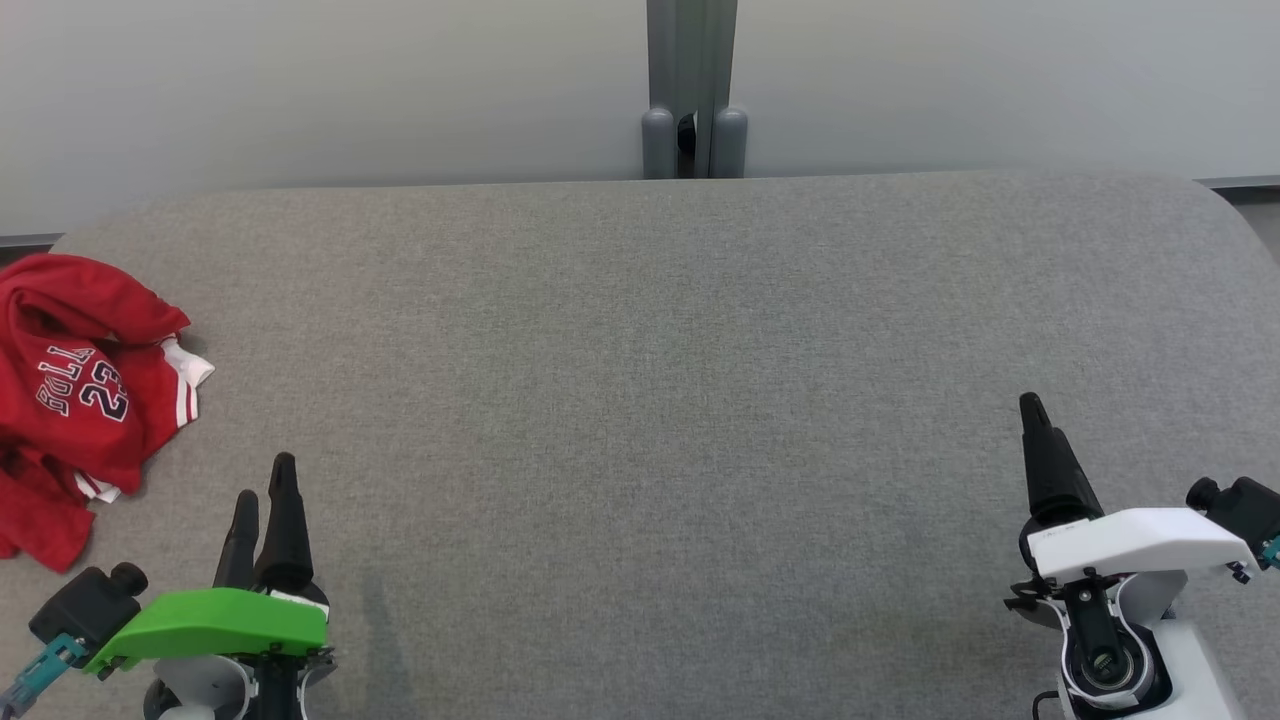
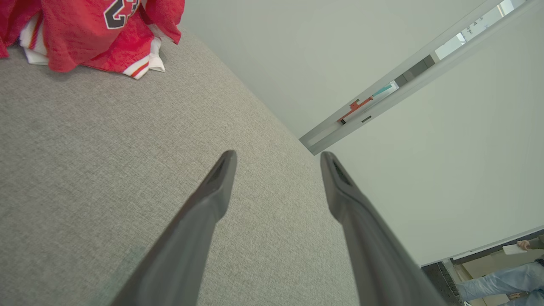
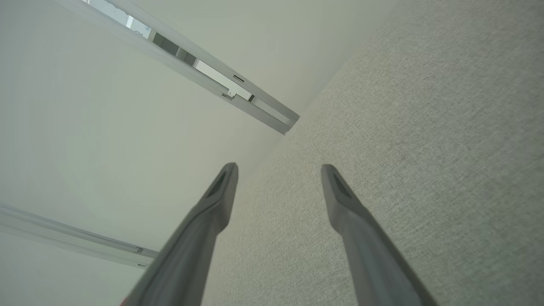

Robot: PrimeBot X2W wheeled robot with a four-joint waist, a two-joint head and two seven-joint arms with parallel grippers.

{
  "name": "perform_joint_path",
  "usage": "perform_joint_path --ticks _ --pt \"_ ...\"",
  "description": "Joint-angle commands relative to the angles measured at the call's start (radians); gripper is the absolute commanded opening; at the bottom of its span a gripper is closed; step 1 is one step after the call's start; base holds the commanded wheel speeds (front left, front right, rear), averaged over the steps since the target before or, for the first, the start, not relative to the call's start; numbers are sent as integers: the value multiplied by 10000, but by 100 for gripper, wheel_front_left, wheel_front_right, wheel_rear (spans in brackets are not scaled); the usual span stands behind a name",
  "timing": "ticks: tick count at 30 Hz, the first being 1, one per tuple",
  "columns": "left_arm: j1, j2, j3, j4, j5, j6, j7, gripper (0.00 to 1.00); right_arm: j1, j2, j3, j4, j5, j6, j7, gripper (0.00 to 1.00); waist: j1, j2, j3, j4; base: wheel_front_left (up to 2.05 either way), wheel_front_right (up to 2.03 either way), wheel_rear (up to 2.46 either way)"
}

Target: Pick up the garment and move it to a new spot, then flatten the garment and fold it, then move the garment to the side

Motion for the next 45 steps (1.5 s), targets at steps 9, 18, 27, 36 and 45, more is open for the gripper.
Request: perform_joint_path --ticks 9,18,27,36,45 --pt "-342 127 -148 198 1596 -3 -378 100 -331 -48 141 5 -1857 3 -385 100 0 -1 -14 19 0 0 0" --pt "-163 114 -267 231 3037 109 -646 100 -272 -60 299 160 -3145 3 -661 100 0 -1 -73 36 0 0 0" --pt "11 178 -542 19 4275 250 -901 100 -310 -72 317 -18 -4271 4 -905 100 0 -1 -70 60 0 0 0" --pt "89 249 -702 26 5235 549 -1119 100 -289 -77 210 102 -5185 4 -1130 100 0 -1 -107 97 0 0 0" --pt "249 353 -866 187 6073 677 -1333 100 -251 -88 121 412 -6144 4 -1344 100 0 -1 -201 64 0 0 0"
